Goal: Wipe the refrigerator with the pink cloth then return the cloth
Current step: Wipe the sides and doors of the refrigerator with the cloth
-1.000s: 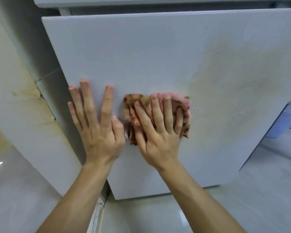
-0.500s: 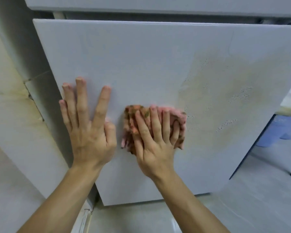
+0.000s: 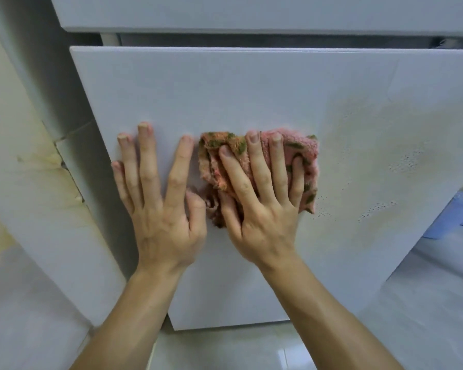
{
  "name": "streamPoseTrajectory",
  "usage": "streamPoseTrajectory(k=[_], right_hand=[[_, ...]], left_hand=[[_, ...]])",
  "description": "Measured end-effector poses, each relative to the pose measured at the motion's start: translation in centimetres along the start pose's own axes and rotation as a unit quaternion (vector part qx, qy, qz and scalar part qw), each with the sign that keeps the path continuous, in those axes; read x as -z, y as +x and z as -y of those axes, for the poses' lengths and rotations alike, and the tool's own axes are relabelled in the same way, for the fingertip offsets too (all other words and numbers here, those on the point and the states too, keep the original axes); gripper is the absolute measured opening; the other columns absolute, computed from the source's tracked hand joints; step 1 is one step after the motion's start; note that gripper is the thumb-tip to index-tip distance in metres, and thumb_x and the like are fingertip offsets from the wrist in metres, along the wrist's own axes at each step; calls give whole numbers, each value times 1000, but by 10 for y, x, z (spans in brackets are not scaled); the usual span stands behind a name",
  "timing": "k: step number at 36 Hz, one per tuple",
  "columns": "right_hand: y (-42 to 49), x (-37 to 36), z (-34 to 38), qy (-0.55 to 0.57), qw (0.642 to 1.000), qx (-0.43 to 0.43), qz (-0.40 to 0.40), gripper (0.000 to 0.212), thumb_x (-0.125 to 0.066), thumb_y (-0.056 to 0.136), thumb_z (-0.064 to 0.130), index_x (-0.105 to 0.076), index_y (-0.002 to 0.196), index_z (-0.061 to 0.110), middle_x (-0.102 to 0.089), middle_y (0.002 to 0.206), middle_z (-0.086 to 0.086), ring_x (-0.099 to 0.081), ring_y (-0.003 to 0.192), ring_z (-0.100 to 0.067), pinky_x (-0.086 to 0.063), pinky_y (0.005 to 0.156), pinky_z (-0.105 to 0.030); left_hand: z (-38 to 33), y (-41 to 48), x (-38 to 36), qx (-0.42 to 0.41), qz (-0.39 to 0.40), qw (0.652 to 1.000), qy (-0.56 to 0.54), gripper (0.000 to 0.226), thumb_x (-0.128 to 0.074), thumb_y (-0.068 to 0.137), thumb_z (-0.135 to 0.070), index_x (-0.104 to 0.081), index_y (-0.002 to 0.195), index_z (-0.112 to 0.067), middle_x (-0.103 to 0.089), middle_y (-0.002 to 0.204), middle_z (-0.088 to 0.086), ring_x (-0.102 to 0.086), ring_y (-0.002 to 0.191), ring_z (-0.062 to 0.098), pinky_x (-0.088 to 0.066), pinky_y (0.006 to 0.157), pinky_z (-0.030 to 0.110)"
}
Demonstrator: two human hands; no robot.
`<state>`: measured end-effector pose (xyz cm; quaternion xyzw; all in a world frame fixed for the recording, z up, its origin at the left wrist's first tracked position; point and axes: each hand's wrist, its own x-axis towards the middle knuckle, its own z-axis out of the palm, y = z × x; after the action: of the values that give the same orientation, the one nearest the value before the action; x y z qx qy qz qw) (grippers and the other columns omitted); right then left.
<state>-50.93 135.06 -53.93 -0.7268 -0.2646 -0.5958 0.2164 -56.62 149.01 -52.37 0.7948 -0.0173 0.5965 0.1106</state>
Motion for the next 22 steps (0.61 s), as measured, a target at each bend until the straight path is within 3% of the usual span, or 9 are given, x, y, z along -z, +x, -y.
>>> streamPoseTrajectory(k=[5, 8, 11, 15, 22], right_hand=[[-66, 3, -38, 4, 998, 52, 48, 48, -52, 109, 36, -39, 155, 31, -14, 176, 6, -18, 162, -21, -7, 131, -45], [-71, 10, -44, -1, 997, 47, 67, 44, -52, 110, 40, -46, 153, 33, -20, 173, 7, -18, 162, -19, -7, 131, -43], [-60, 18, -43, -1, 995, 45, 85, 46, -48, 112, 43, -41, 157, 36, -24, 171, 8, -18, 162, -18, -7, 131, -42], [-29, 25, -44, -12, 996, 28, 83, 49, -43, 113, 45, -33, 161, 40, -15, 175, 8, -13, 163, -18, -5, 131, -41], [40, 29, -34, -2, 999, -28, 37, 51, -38, 112, 48, -29, 161, 37, -16, 173, 2, -6, 163, -20, -3, 131, -44]], left_hand=[[-3, 2, -5, 11, -6, 1000, 4, 68, -54, 92, -2, -41, 159, -9, -22, 167, 31, -13, 156, 53, -5, 129, 63], [-1, 2, -5, 1, 2, 1000, 11, 68, -53, 93, -5, -40, 160, -10, -20, 168, 30, -12, 157, 53, -5, 129, 64], [0, 1, -5, 1, -1, 1000, 19, 68, -54, 94, -7, -40, 160, -10, -19, 169, 28, -11, 158, 50, -6, 128, 65], [-8, 3, -9, 16, -13, 1000, 23, 69, -54, 90, -6, -42, 158, -10, -21, 169, 28, -12, 157, 51, -8, 126, 69], [-20, 14, -15, 10, -21, 998, 55, 79, -52, 88, -15, -30, 164, -27, -14, 175, 13, -10, 162, 39, -5, 121, 76]])
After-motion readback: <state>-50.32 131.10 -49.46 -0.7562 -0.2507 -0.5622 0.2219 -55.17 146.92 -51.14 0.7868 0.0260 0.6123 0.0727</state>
